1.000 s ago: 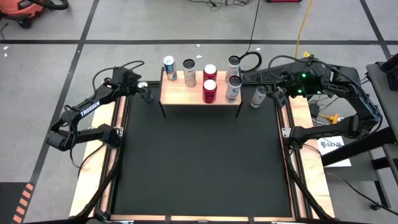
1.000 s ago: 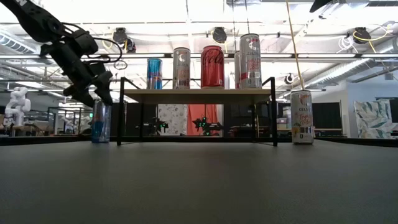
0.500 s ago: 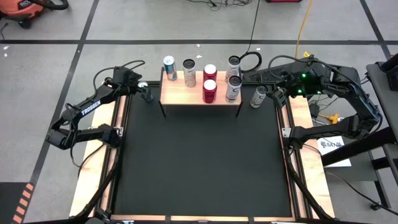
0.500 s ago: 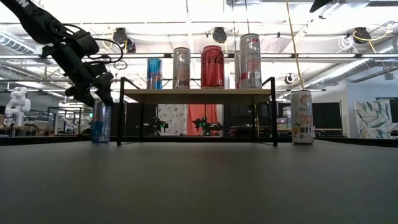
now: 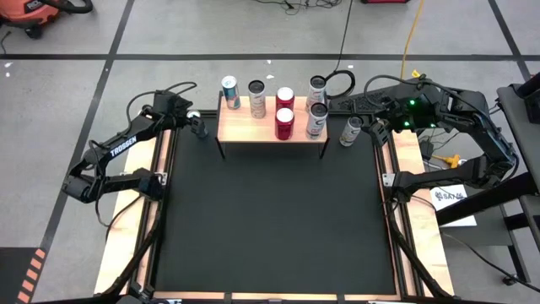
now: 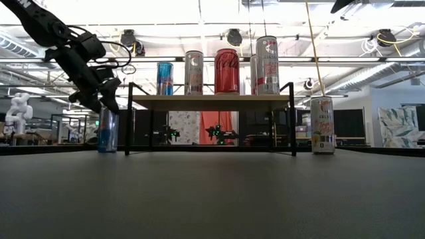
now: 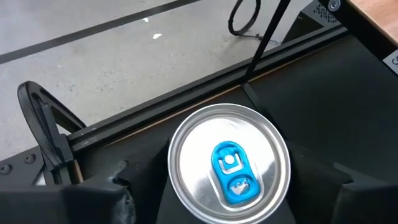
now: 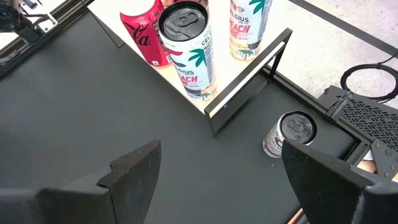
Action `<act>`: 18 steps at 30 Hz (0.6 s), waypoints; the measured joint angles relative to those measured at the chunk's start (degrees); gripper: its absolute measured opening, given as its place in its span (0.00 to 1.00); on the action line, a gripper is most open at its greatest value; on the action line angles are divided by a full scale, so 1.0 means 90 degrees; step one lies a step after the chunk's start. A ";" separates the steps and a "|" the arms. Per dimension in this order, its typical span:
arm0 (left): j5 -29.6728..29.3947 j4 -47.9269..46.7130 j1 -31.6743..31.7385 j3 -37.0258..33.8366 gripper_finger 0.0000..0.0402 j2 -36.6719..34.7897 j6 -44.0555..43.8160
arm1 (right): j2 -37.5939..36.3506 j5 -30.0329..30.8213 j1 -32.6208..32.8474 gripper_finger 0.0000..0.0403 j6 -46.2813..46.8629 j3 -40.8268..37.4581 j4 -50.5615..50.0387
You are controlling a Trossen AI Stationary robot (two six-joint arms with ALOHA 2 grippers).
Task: Place canned beverage on shelf
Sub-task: Put the blue soda can on the shelf aligned with the other blue soda can
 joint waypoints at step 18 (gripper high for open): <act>0.0143 -0.0027 0.0017 0.0000 0.64 0.0000 -0.0424 | 0.0001 0.0000 0.0001 0.79 0.0000 0.0000 -0.0001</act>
